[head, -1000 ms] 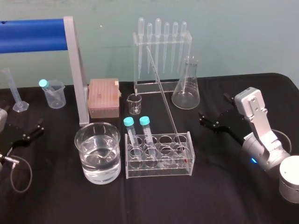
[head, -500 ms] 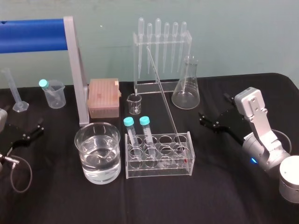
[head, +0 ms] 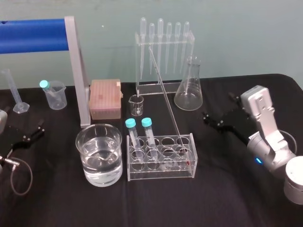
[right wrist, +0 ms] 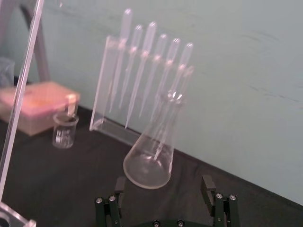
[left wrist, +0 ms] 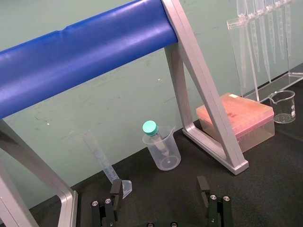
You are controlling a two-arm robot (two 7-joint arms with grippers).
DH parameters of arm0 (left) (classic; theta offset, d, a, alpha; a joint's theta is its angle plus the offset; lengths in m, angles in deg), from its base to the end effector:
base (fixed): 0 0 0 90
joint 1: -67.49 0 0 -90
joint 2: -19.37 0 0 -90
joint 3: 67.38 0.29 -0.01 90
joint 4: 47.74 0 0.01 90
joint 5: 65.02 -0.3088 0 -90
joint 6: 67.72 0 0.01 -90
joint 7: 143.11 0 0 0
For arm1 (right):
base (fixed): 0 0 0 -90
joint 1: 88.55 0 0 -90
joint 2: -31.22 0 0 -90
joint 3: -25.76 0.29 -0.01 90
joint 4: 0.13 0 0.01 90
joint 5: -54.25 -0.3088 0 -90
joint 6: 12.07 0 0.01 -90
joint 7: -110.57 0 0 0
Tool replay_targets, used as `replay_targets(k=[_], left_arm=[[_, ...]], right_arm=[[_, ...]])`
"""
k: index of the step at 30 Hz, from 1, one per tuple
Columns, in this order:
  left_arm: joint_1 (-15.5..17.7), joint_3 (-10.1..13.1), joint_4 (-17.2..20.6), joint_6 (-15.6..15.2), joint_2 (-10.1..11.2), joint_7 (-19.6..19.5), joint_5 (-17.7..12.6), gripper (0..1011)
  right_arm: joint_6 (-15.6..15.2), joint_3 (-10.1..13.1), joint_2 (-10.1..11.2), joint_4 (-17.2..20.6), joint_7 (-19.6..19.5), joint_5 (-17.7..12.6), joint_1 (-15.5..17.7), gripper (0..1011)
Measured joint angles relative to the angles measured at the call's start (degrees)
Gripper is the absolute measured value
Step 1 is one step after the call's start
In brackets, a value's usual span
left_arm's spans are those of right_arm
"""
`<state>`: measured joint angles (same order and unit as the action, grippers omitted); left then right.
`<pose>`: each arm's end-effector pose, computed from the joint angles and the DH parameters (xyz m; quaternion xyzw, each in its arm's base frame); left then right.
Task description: Hold the thermometer with one hand and immerse one end into the beaker, then reinsert it into the test tube rack.
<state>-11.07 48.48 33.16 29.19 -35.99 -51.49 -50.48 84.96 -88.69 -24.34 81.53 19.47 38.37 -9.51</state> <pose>0.3581 0.0827 -0.3022 0.1414 -0.1326 0.5799 0.7913 0.3582 -0.0847 -0.2975 -0.1261 -0.1254 -0.5852 0.7911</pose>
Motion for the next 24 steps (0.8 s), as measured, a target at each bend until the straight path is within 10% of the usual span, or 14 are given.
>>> replay_targets(k=[12,24], left_arm=[[0.0,0.0,0.0,0.0,0.0,0.0,0.0,1008],[0.0,0.0,0.0,0.0,0.0,0.0,0.0,1008]], right_arm=[[0.54,6.16,-0.75,8.26,3.27,-7.32,3.17,1003],[0.98,6.34,-3.2,13.9,7.42,-8.37,2.54,1003]])
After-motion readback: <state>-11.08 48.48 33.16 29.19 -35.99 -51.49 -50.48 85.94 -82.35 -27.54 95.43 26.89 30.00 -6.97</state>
